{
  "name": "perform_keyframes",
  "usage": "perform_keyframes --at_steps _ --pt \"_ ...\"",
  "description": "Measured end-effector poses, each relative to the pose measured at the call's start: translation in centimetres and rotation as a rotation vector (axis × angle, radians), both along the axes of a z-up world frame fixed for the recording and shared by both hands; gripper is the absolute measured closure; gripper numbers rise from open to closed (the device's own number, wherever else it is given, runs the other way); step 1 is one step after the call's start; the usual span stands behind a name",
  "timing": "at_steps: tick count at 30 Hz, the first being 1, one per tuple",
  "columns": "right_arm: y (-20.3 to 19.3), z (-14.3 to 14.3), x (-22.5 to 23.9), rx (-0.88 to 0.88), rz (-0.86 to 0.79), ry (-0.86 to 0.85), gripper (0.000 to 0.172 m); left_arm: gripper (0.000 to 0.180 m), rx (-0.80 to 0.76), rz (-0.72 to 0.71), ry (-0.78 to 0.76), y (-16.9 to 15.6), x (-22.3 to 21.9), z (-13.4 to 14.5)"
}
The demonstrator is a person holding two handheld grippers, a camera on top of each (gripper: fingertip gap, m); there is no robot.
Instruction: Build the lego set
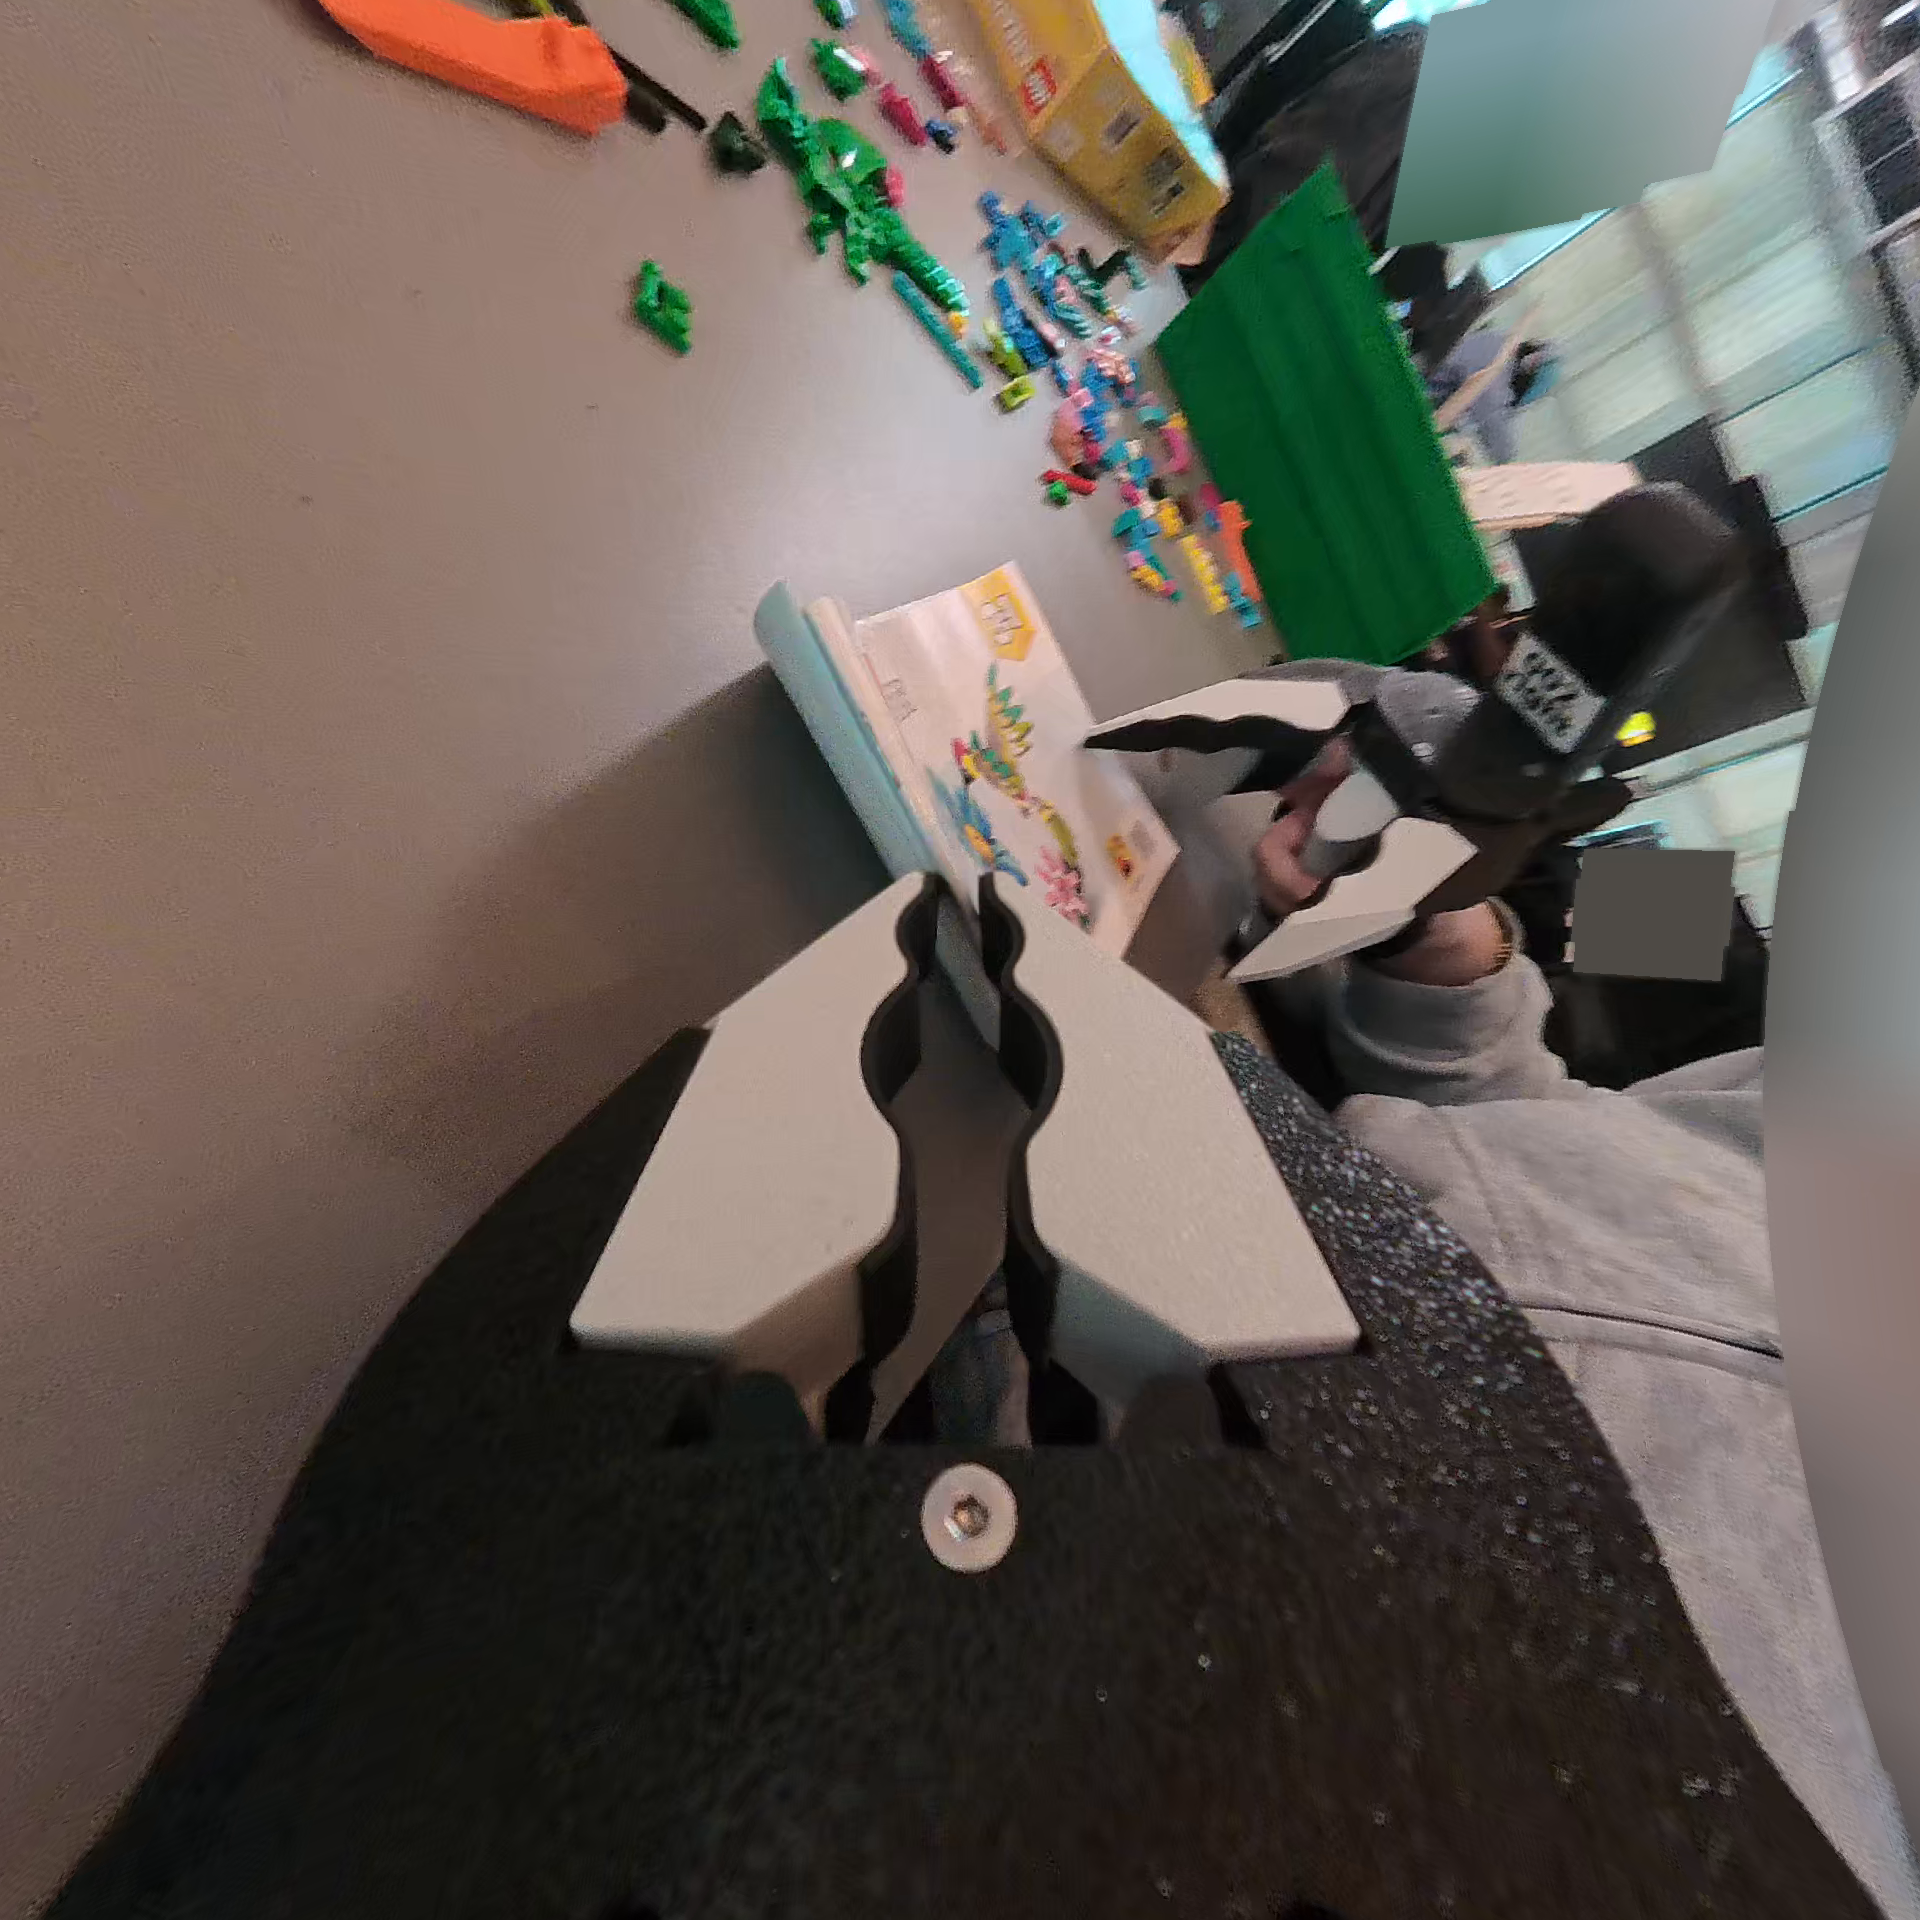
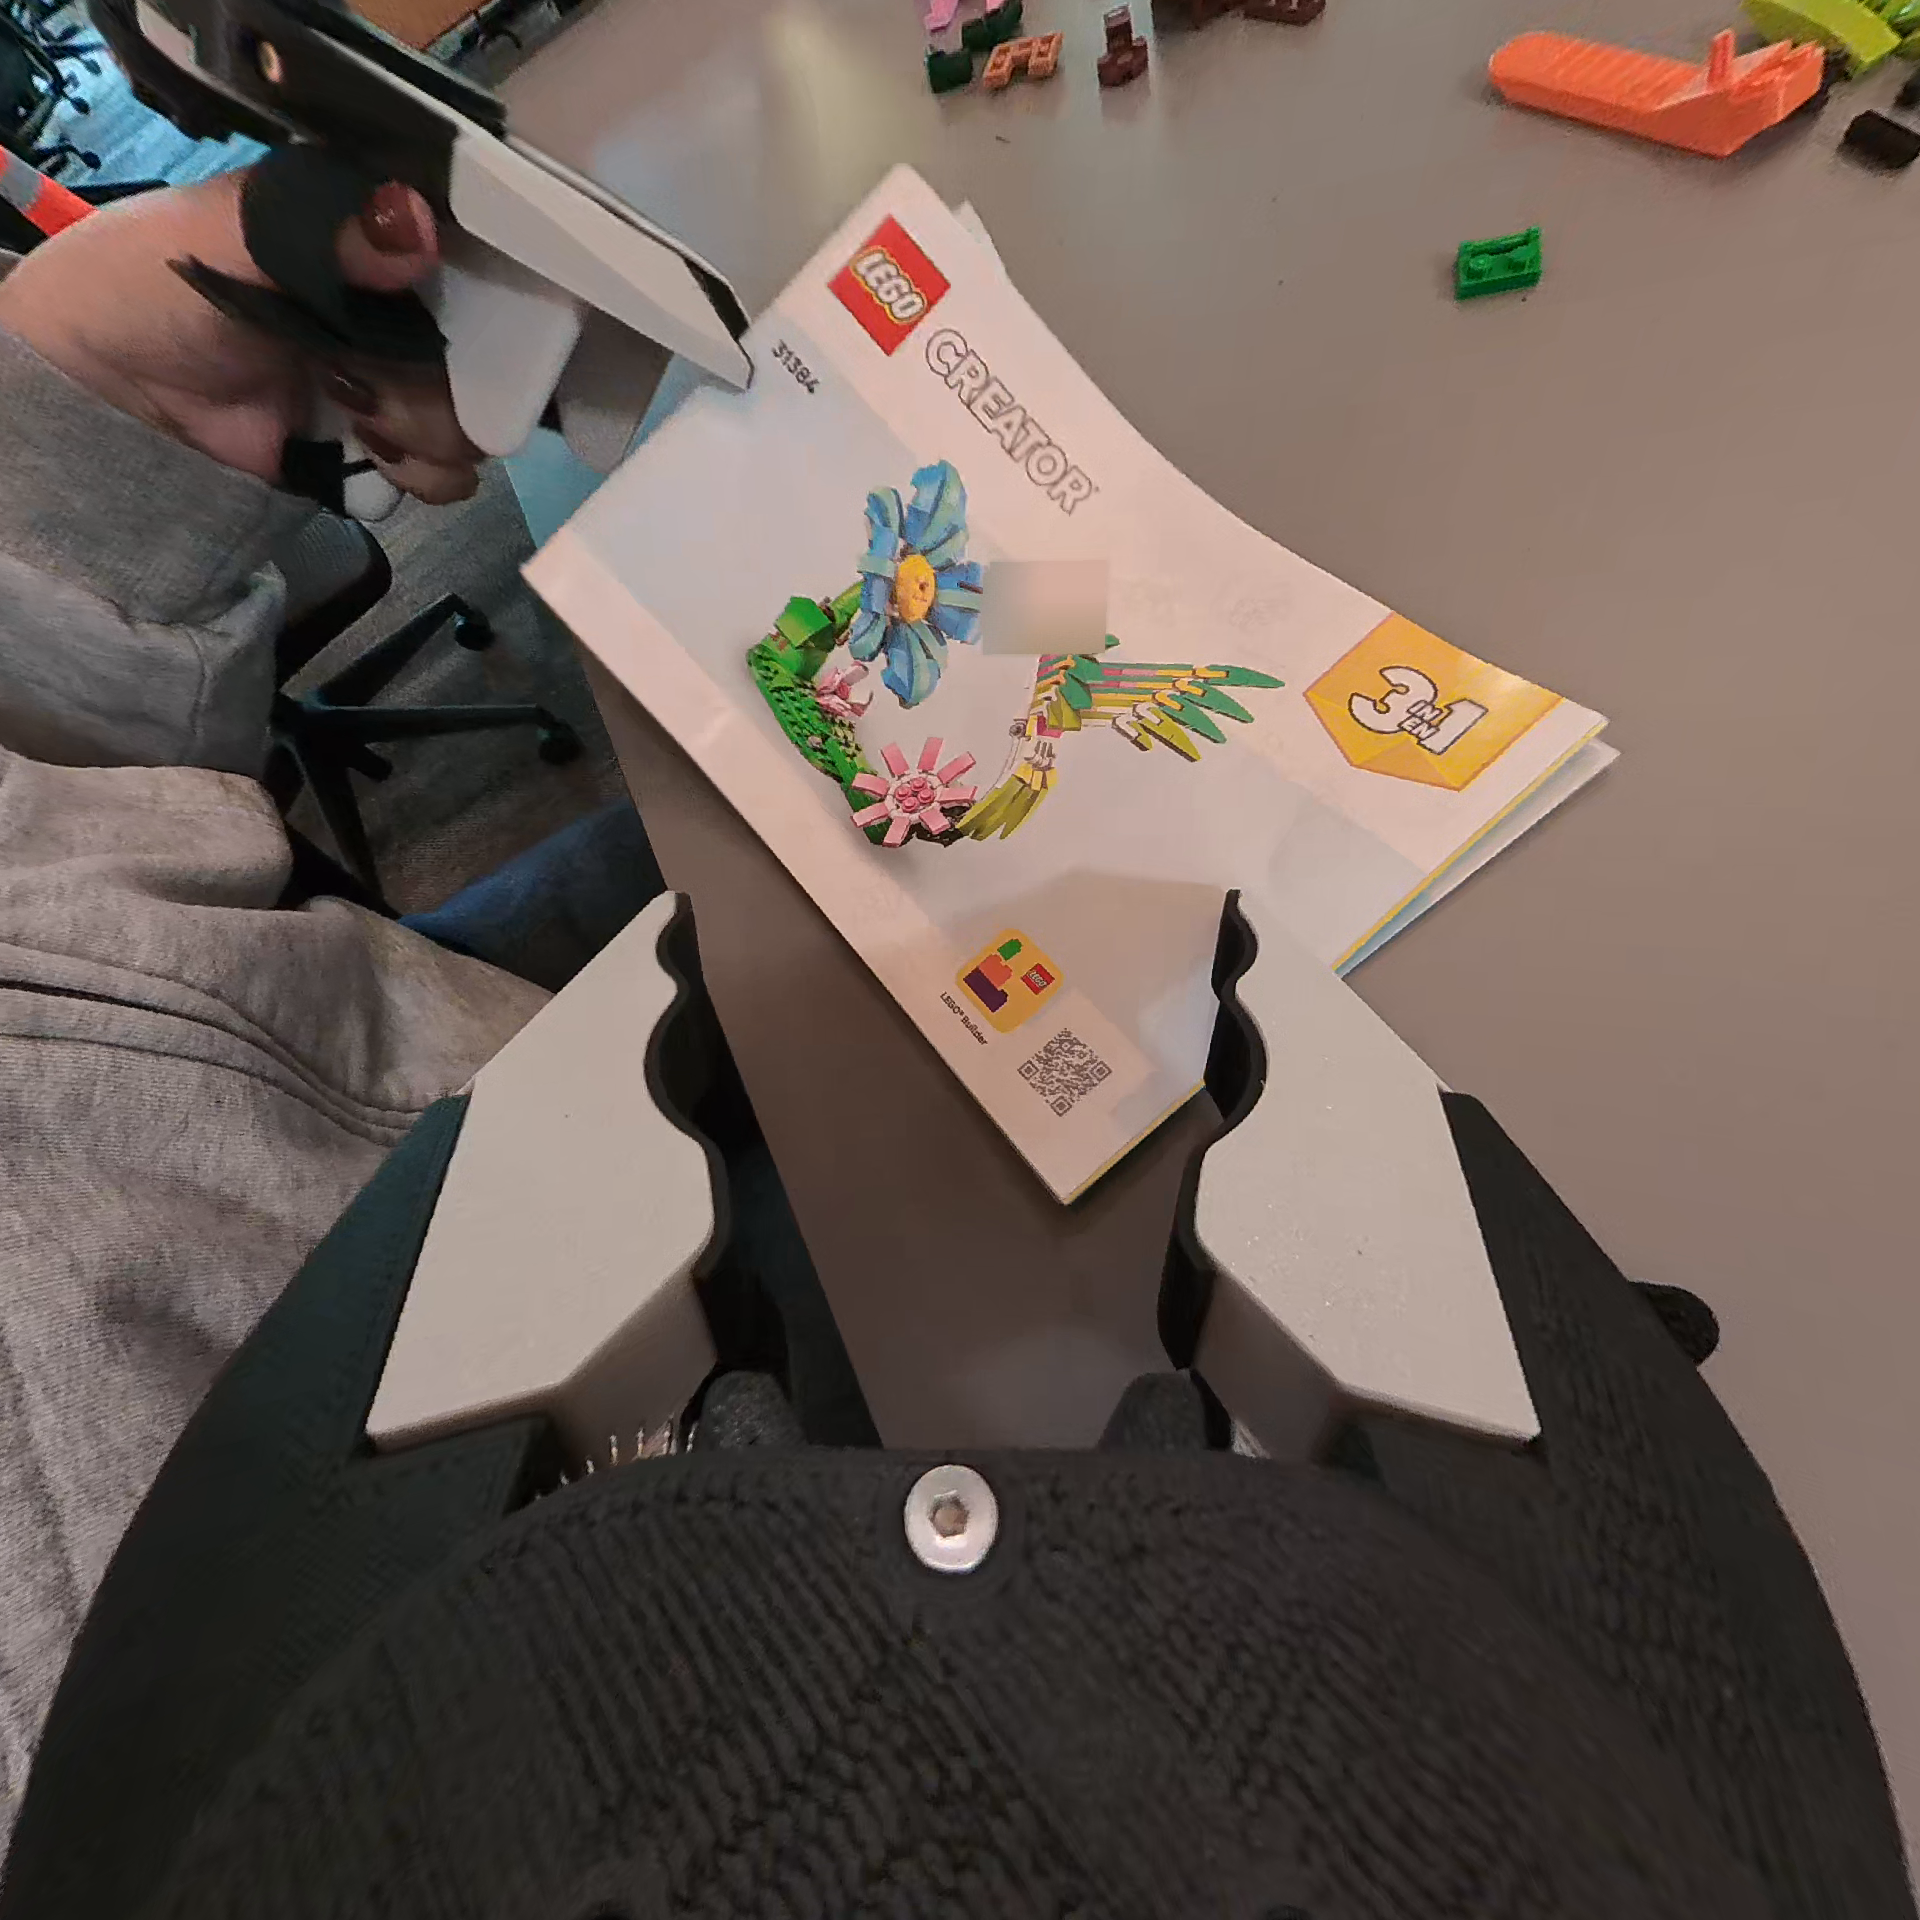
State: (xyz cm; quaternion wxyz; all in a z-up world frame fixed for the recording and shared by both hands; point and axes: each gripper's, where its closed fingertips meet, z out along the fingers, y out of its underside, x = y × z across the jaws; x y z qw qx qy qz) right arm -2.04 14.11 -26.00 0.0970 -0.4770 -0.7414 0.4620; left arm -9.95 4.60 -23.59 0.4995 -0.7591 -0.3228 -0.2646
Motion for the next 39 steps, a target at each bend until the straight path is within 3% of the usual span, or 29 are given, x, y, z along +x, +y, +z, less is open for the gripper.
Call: perform_keyframes --at_steps 10,15,20,25,30,36,38,39 --pt "0.1 -0.1 -0.1 0.016 -0.012 0.025 0.077 0.165 -0.064 0.054 0.149 -0.2 -0.1 0.2" --pt "0.2 -0.1 -0.1 -0.004 -0.015 0.027 0.078 0.171 0.061 0.013 0.013 -0.3 1.3 1.0" --pt "0.2 -0.1 -0.1 0.0 -0.013 0.037 0.078 0.167 -0.04 -0.011 0.003 0.1 1.9 -1.4" --pt "0.0 0.0 0.4 0.048 0.034 0.062 0.073 0.18 -0.053 -0.062 0.07 0.2 2.1 -1.2" --pt "0.8 -0.1 0.7 0.125 0.069 0.091 0.061 0.18 -0.126 0.085 0.105 -5.9 -2.1 0.0" --pt "0.1 0.2 0.4 0.113 0.085 0.1 0.061 0.18 -0.339 0.327 0.14 -15.1 -6.7 -0.5" --pt "-0.5 -0.1 0.2 0.122 0.088 0.068 0.067 0.177 -0.353 0.357 0.135 -16.0 -7.0 -0.6" --pt "-0.4 -0.4 -0.1 0.136 0.058 0.035 0.079 0.169 -0.351 0.378 0.136 -16.1 -7.2 -0.6"
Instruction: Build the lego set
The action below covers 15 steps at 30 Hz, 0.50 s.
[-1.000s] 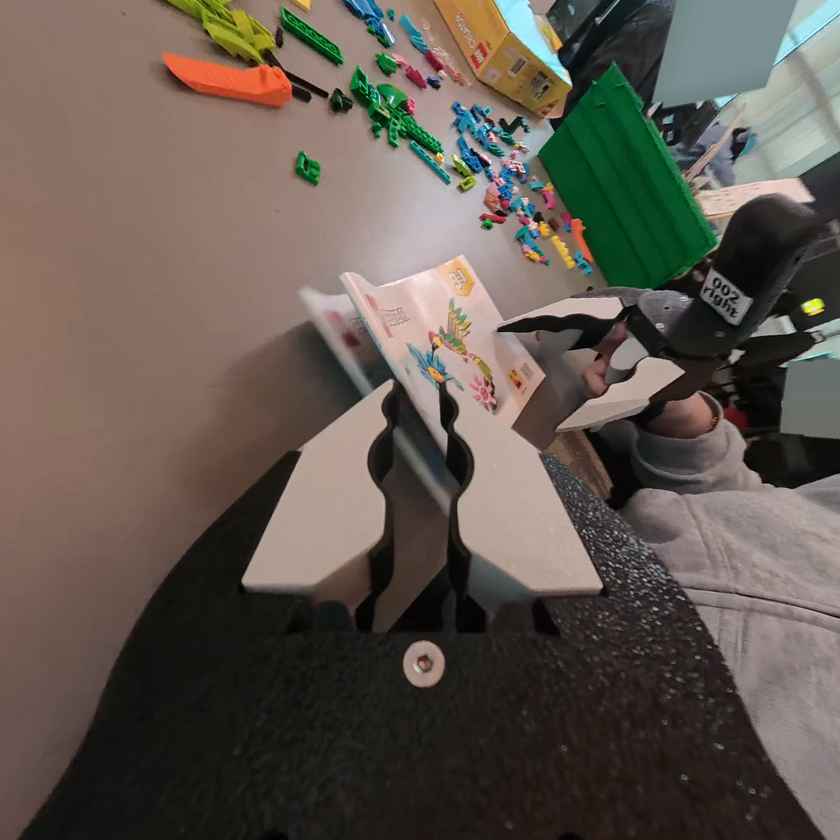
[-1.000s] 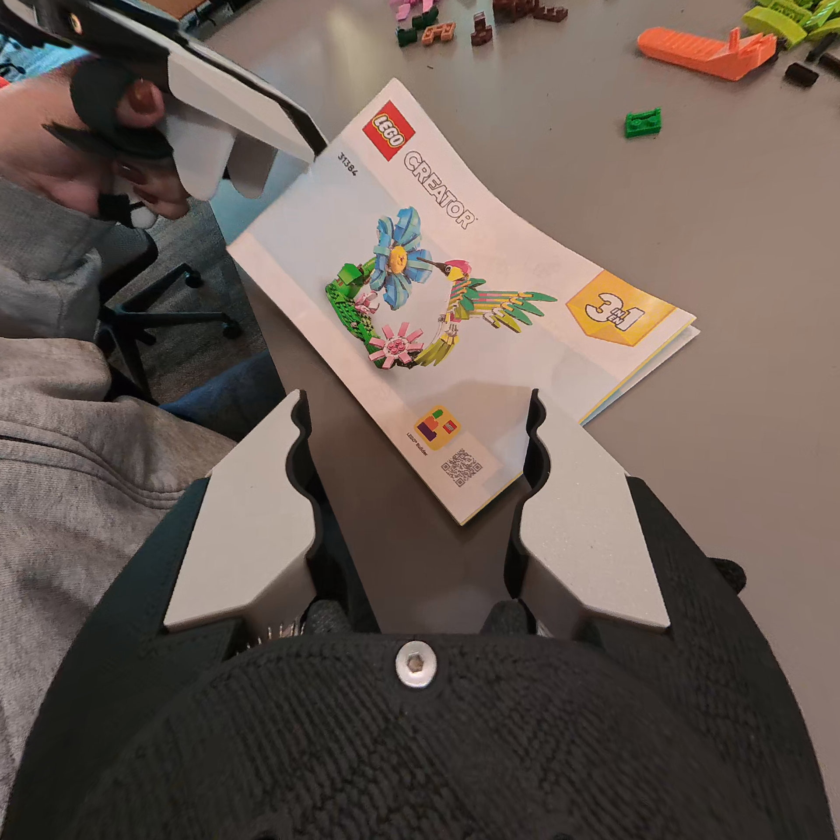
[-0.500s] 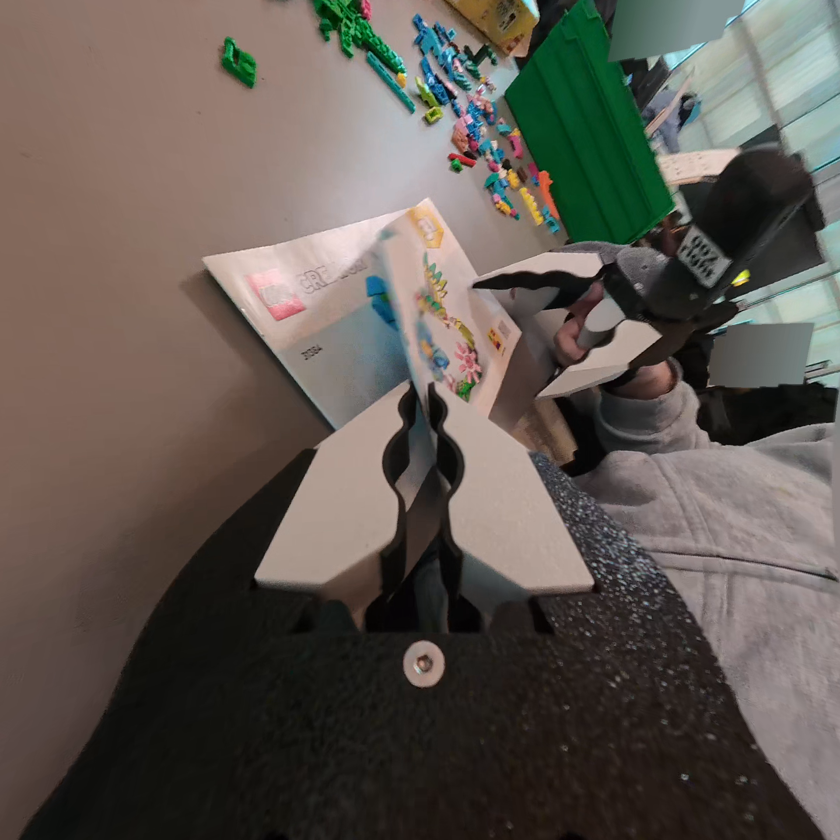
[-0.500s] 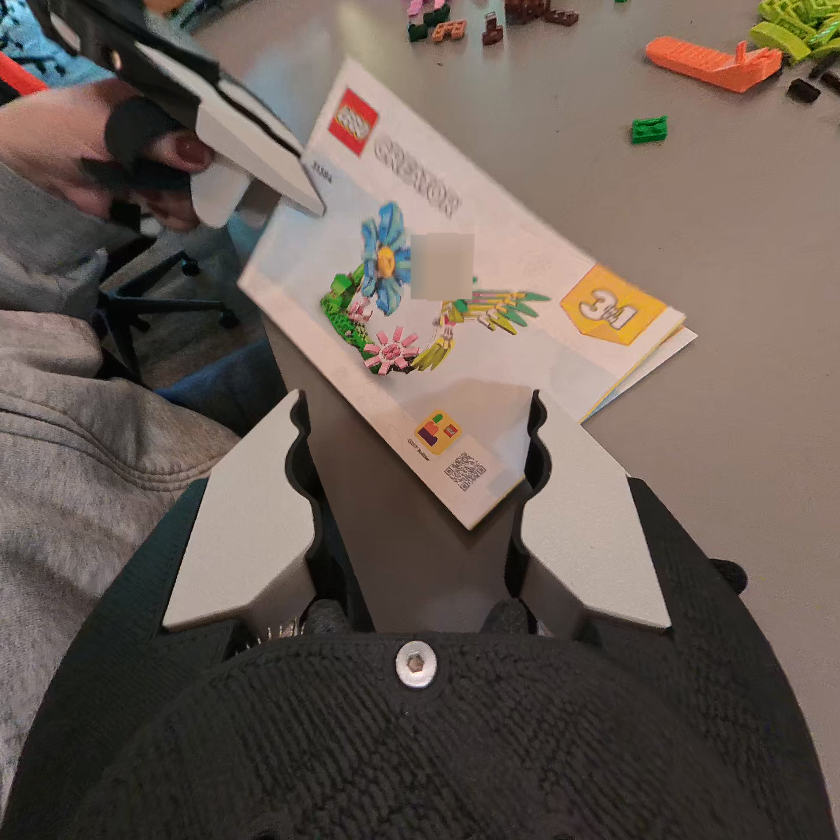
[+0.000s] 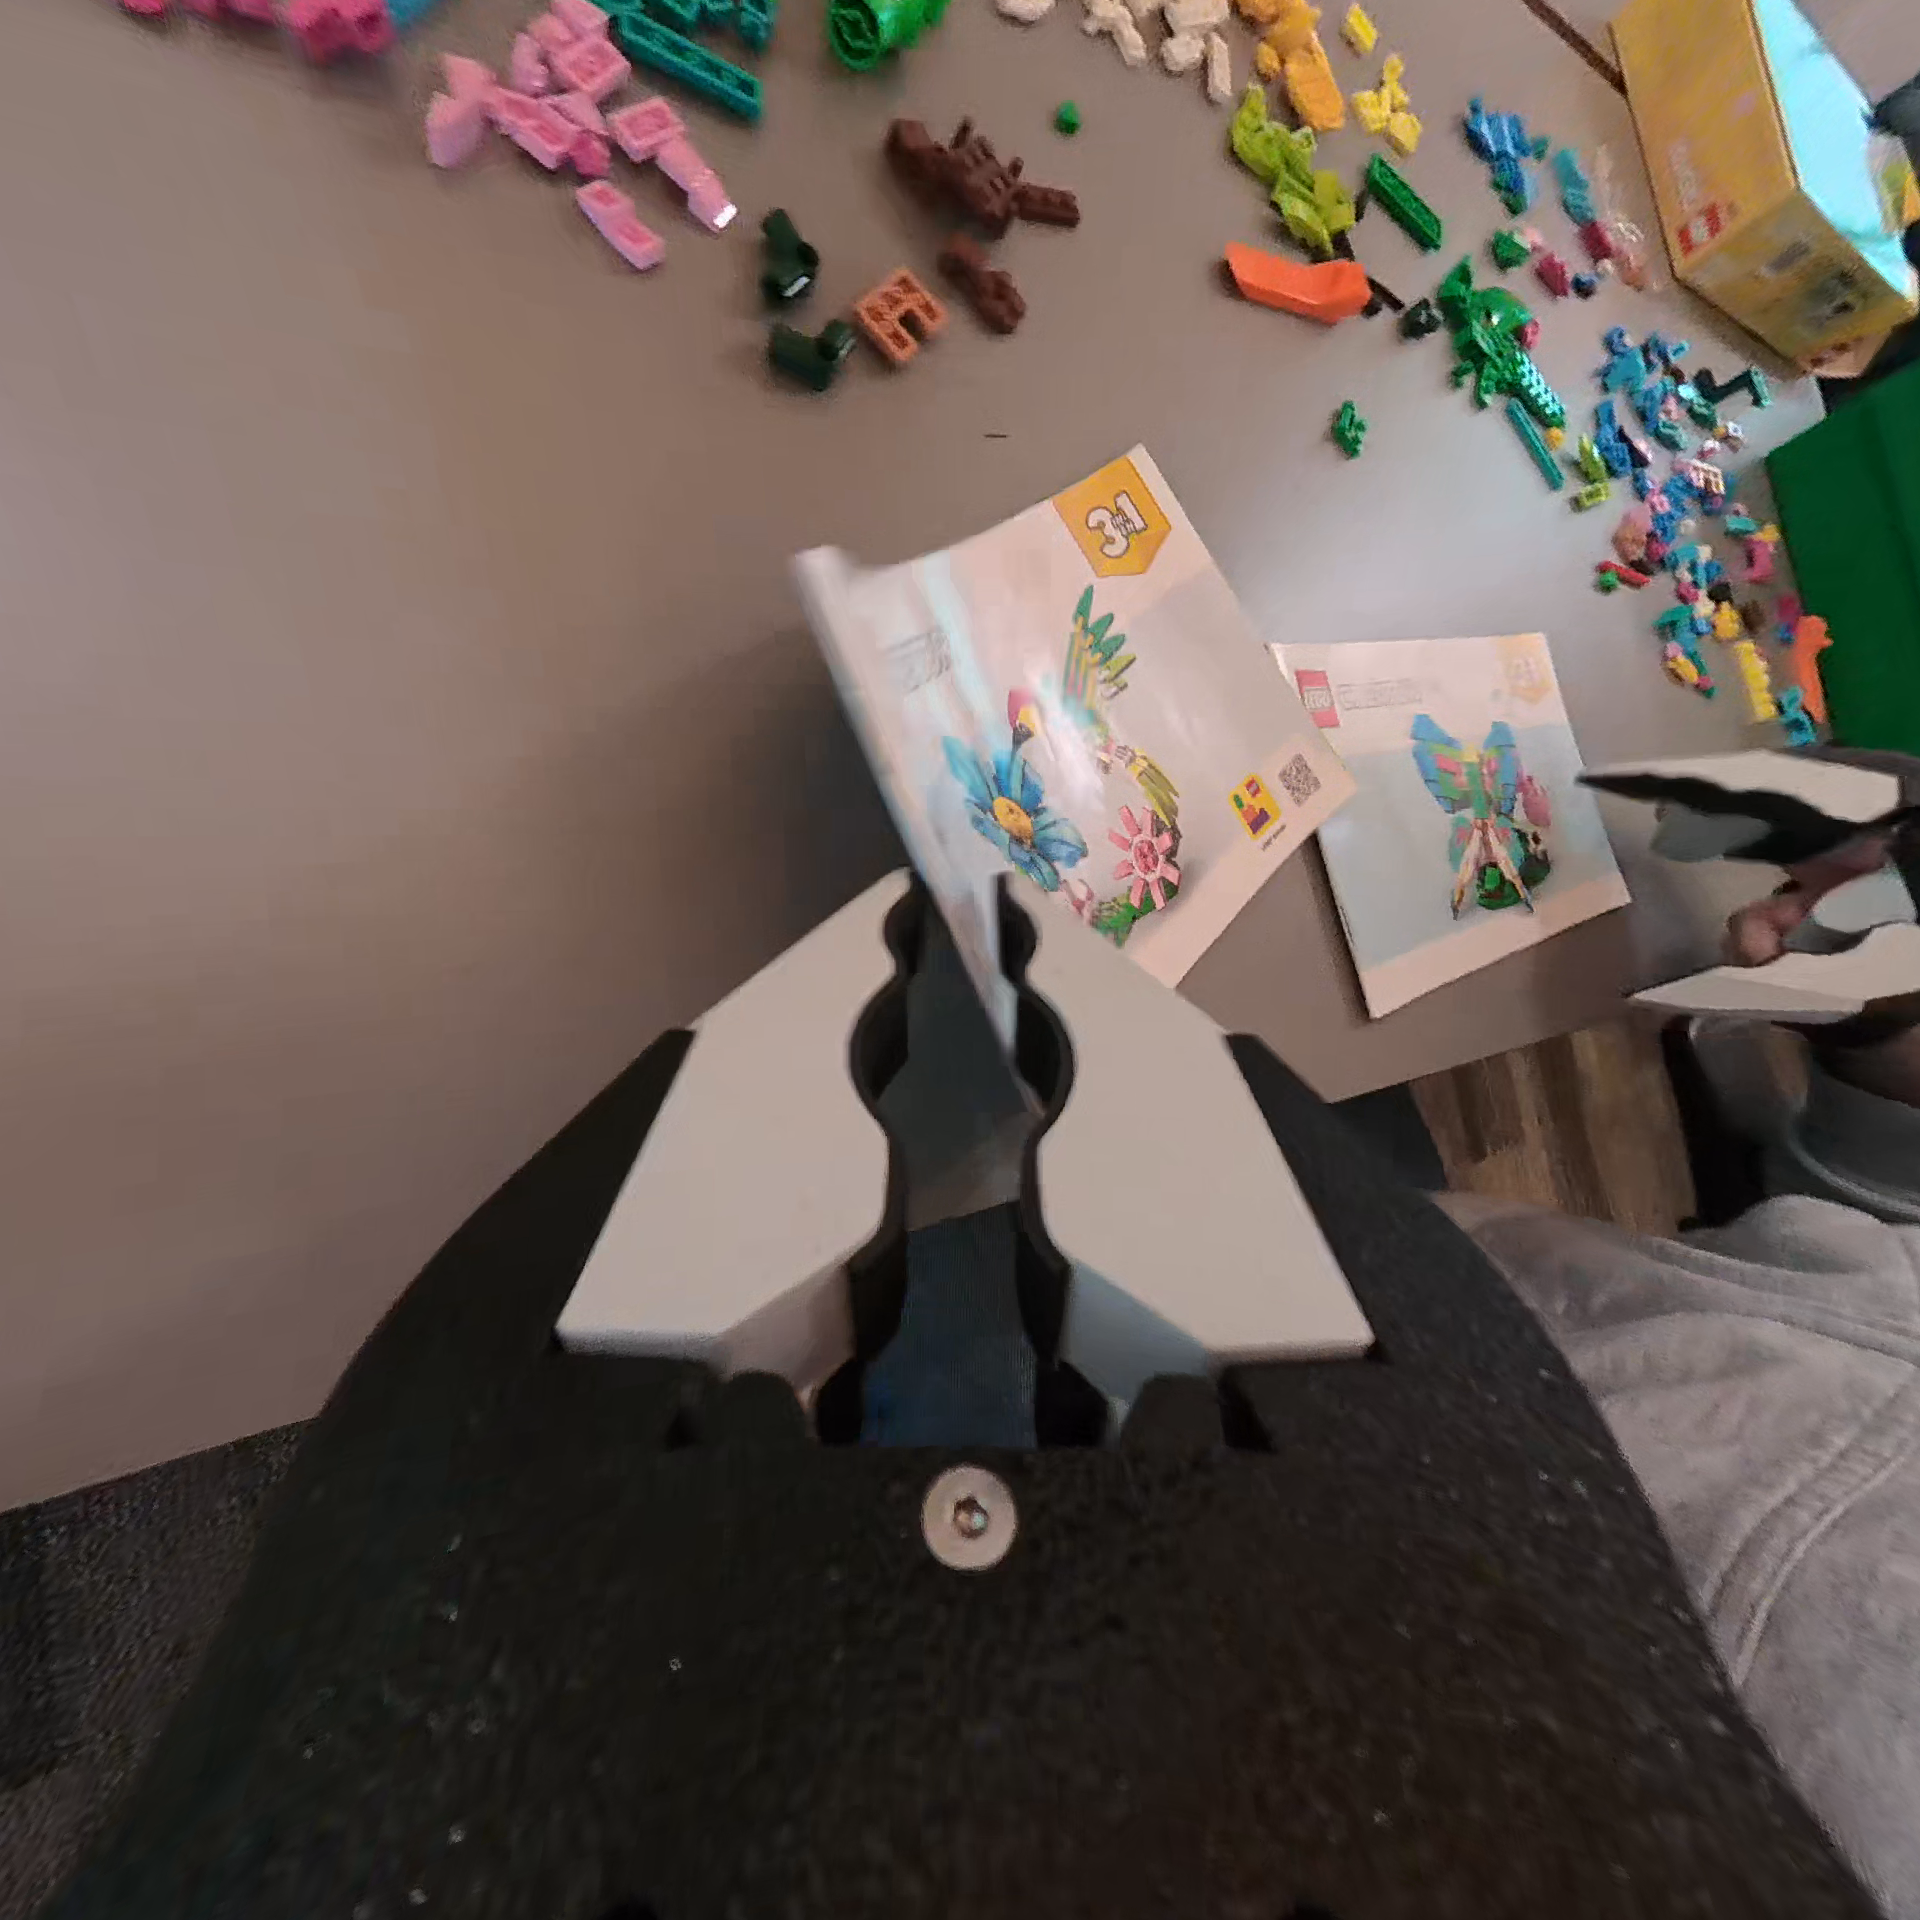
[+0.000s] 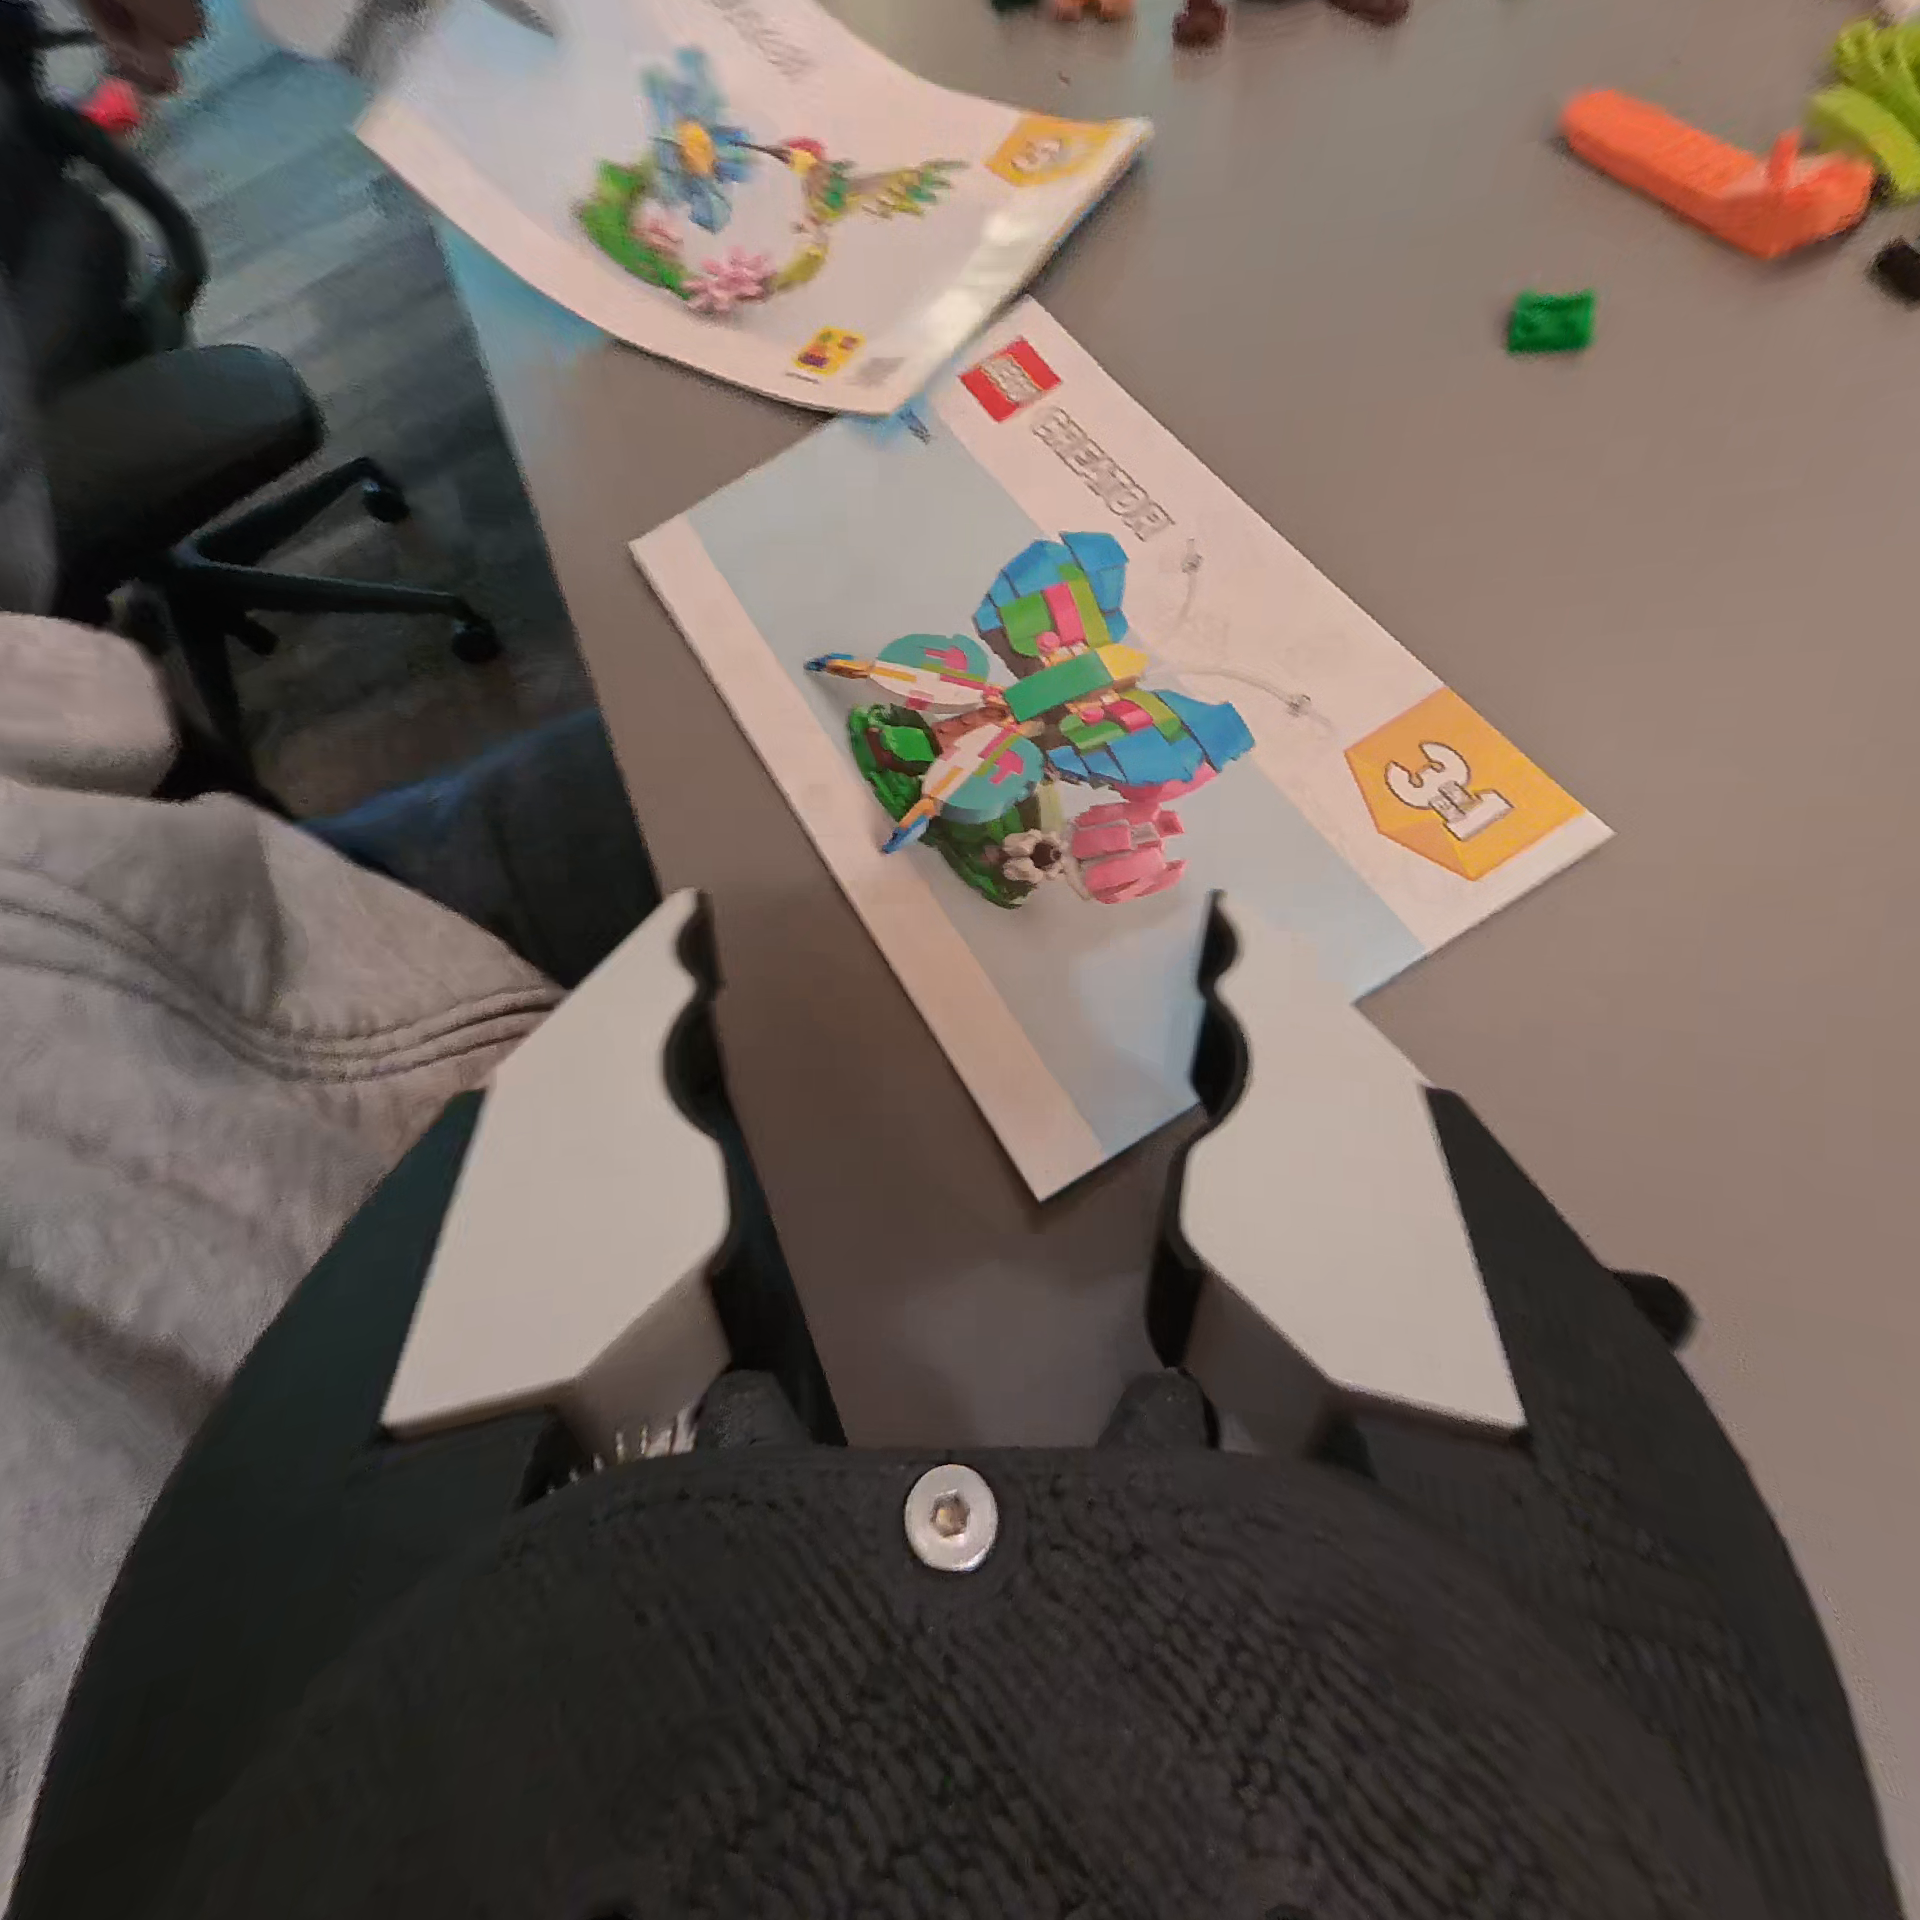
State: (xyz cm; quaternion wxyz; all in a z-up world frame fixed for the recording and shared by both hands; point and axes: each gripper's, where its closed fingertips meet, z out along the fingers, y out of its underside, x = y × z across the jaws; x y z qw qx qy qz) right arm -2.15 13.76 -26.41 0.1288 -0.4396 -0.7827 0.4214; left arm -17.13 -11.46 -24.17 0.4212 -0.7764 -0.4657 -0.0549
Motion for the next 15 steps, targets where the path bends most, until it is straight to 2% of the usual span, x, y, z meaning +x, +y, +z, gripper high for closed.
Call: perform_keyframes --at_steps 1,2,4,7,10,12,15 --pt "0.3 -0.1 -0.5 0.009 -0.043 -0.02 0.096 0.147 -0.005 0.019 0.01 0.0 0.0 0.0" --pt "0.3 0.0 -1.0 0.001 -0.068 -0.028 0.105 0.126 -0.015 0.026 0.03 0.1 0.1 0.2" --pt "-0.2 0.7 -1.7 -0.031 -0.081 -0.039 0.114 0.113 -0.027 0.031 0.103 0.5 0.6 0.9" --pt "0.1 0.2 -2.8 0.078 -0.088 -0.047 0.119 0.112 0.038 -0.052 0.216 2.8 2.9 3.2" --pt "-0.3 -0.8 -3.2 0.124 -0.069 -0.093 0.122 0.117 0.174 -0.285 0.262 6.7 7.5 4.9" --pt "-0.2 -0.8 -3.2 0.118 -0.089 -0.13 0.126 0.116 0.245 -0.47 0.29 8.9 10.9 5.3" --pt "0.2 -0.7 -2.1 0.101 -0.1 -0.207 0.128 0.113 0.256 -0.56 0.323 11.0 12.7 4.7"
